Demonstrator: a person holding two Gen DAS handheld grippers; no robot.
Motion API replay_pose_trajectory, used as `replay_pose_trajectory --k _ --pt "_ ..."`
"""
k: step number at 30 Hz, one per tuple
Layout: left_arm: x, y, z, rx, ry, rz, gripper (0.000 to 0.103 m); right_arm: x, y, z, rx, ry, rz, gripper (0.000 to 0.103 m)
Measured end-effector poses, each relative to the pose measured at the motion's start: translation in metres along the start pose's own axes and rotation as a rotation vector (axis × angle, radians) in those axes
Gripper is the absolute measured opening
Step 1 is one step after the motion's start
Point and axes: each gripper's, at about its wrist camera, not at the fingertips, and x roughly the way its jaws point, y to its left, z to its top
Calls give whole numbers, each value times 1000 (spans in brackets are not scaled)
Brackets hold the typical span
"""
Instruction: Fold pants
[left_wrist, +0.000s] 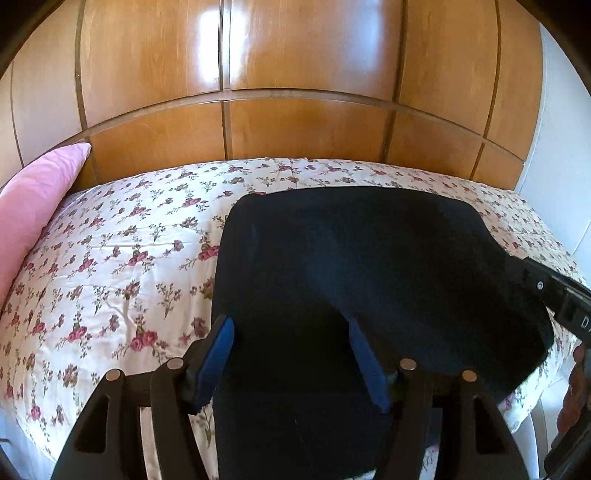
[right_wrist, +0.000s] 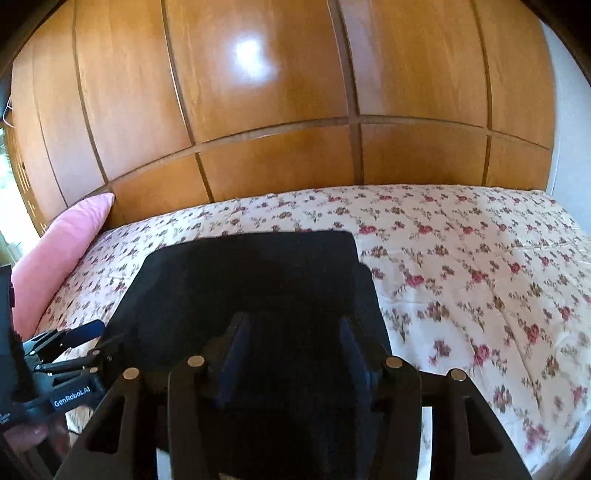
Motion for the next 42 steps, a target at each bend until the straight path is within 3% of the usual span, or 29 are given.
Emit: replay_pose_trajectory --k 5,11,13,16,22,28,30,33,37,40,42 --pt "-8 1 -9 0 0 -12 66 -2 3 -14 -12 33 17 53" --pt "-16 4 -19 6 -14 -22 66 2 6 -24 -73 49 -64 53" --pt "-18 6 -23 6 -20 -24 66 8 -3 -28 -59 84 -100 59" --pt "-20 7 -28 -2 -24 -34 67 10 -23 -32 77 97 -25 64" --pt "-23 11 -31 -11 -27 -55 67 10 -18 -33 32 96 -42 65" --pt "-38 35 -32 -90 -67 -148 66 10 -23 -29 34 122 -35 70" --pt "-40 47 -29 -121 -71 -186 66 11 -26 -28 44 137 -44 79" --pt "-36 62 -27 -164 -51 -254 67 12 -39 -29 108 167 -8 84" --pt "-32 79 -29 -233 -29 -324 80 13 -54 -31 177 204 55 88" --pt "-31 81 -28 -242 -24 -351 83 14 -59 -32 212 215 99 91" --pt "-27 85 -26 -272 -6 -384 83 15 -65 -31 235 228 118 99"
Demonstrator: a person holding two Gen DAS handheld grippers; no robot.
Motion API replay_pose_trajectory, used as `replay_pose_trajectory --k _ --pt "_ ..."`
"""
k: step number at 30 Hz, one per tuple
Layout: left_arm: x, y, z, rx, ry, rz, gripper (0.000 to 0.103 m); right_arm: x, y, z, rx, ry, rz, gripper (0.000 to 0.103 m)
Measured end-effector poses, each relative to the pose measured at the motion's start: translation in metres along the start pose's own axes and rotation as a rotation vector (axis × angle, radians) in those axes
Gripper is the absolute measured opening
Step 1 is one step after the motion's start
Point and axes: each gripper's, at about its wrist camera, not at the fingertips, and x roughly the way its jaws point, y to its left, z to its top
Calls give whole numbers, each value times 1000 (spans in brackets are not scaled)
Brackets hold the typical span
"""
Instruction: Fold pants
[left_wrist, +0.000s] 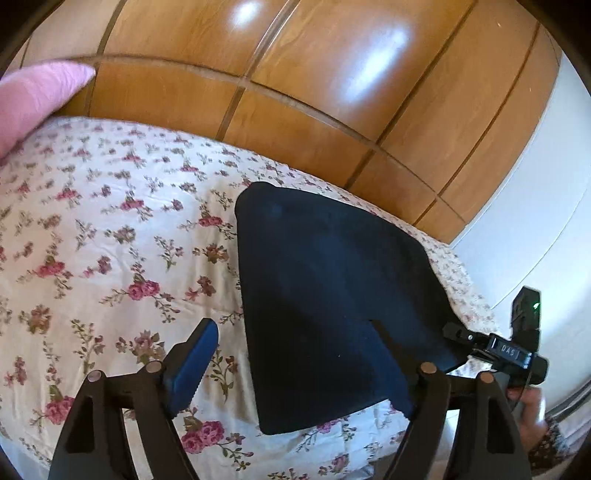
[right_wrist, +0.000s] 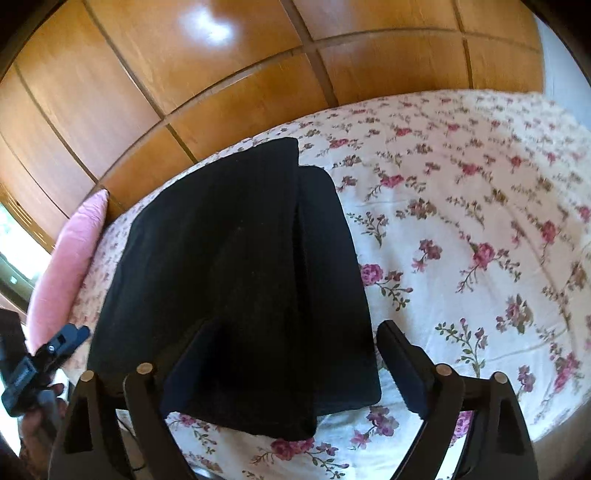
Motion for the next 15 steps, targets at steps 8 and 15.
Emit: replay_pose_trajectory --k 8,15 --pt "26 9 23 -28 106 -100 82 15 -12 25 -11 62 84 103" --pt "60 10 28 -15 230 -149 80 44 -31 40 162 124 245 95"
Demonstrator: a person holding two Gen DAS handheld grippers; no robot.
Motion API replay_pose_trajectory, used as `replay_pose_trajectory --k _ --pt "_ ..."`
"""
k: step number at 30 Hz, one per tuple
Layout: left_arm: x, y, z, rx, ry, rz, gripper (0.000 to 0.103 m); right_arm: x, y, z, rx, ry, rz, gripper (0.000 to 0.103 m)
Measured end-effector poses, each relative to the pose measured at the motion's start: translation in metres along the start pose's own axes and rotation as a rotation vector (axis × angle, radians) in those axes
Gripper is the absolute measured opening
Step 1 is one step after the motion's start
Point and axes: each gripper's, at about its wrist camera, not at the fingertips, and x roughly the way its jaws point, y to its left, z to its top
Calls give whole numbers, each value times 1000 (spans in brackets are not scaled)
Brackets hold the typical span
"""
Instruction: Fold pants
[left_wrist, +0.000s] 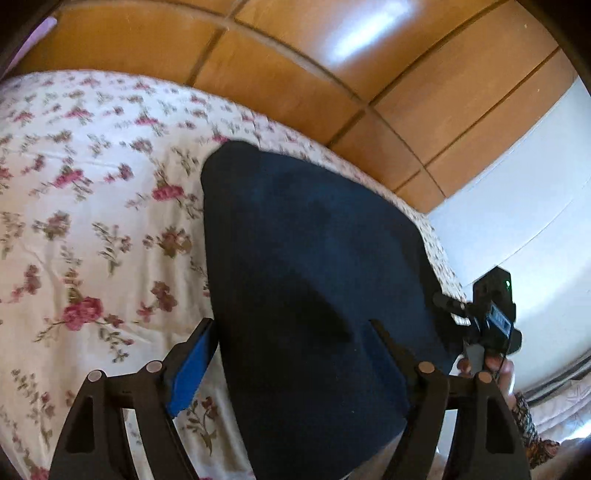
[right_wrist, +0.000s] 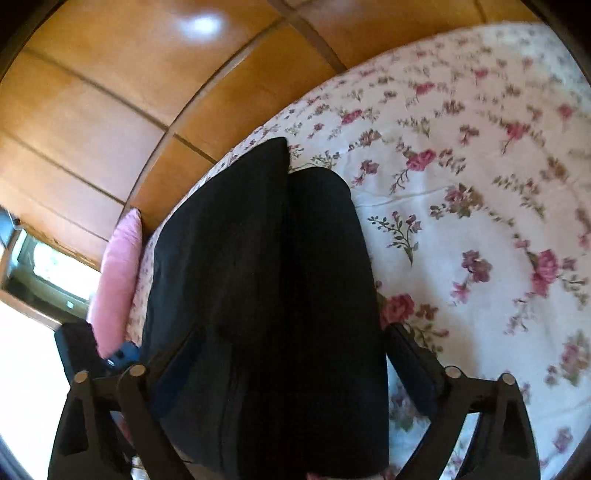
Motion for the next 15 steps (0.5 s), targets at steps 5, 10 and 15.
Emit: replay_pose_trajectory --k 5,10,15 --pt "14 5 -2 -20 45 -52 78 6 4 3 -35 8 -11 91" --pt "23 8 -3 -33 53 -104 76 11 4 4 -33 3 -7 91" --pt "32 0 -2 2 51 -95 74 14 15 2 -119 -10 -41 84"
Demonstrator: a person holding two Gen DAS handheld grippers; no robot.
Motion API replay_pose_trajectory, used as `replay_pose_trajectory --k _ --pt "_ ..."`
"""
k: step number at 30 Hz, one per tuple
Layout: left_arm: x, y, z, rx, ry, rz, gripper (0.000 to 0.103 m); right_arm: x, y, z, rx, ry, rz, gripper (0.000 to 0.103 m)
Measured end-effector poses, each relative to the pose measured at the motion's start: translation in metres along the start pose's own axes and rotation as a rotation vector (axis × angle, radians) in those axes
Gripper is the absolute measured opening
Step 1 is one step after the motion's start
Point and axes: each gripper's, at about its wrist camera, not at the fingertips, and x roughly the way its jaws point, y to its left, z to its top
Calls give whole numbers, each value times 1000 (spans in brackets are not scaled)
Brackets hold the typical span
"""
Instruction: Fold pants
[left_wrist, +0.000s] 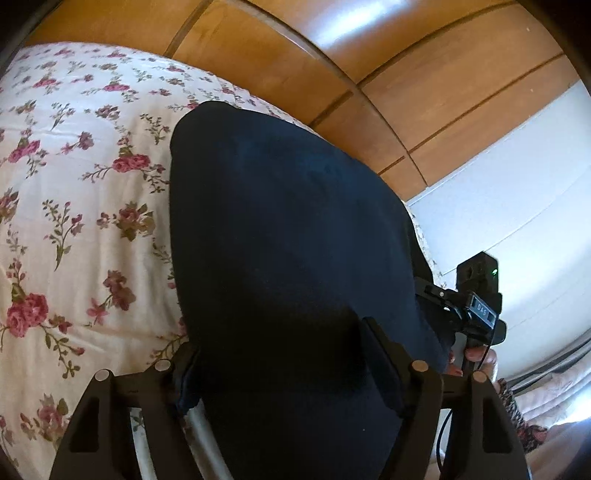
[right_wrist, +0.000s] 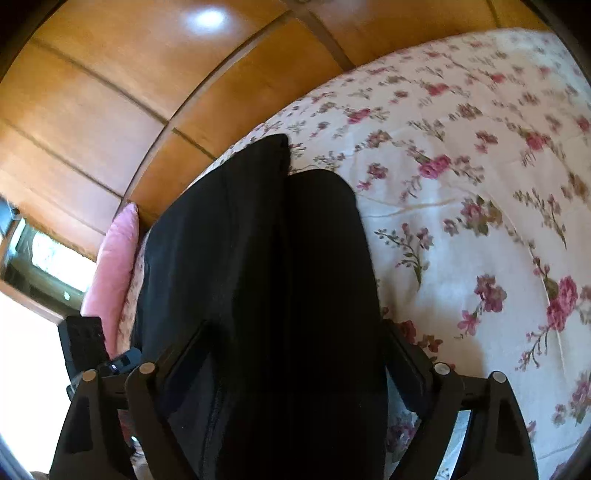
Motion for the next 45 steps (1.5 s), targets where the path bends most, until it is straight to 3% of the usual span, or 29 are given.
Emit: replay_pose_trajectory --k 4,10,13,24,33,45 --pt "-1 -10 0 37 -7 11 66 1 3 1 -28 -11 -12 80" --pt "-3 -35 7 154 -27 75 51 -8 11 -1 -93 -43 -20 63" --pt "-6 -40 11 160 -30 72 46 -13 13 -1 -116 -61 -12 58" --pt "-26 -51 25 219 -108 79 40 -31 26 6 -166 -155 39 50" --pt "-22 -43 73 232 -175 144 40 -3 39 52 -192 -199 43 50" --pt "16 -13 172 236 -225 274 40 56 53 146 -223 -283 -14 50"
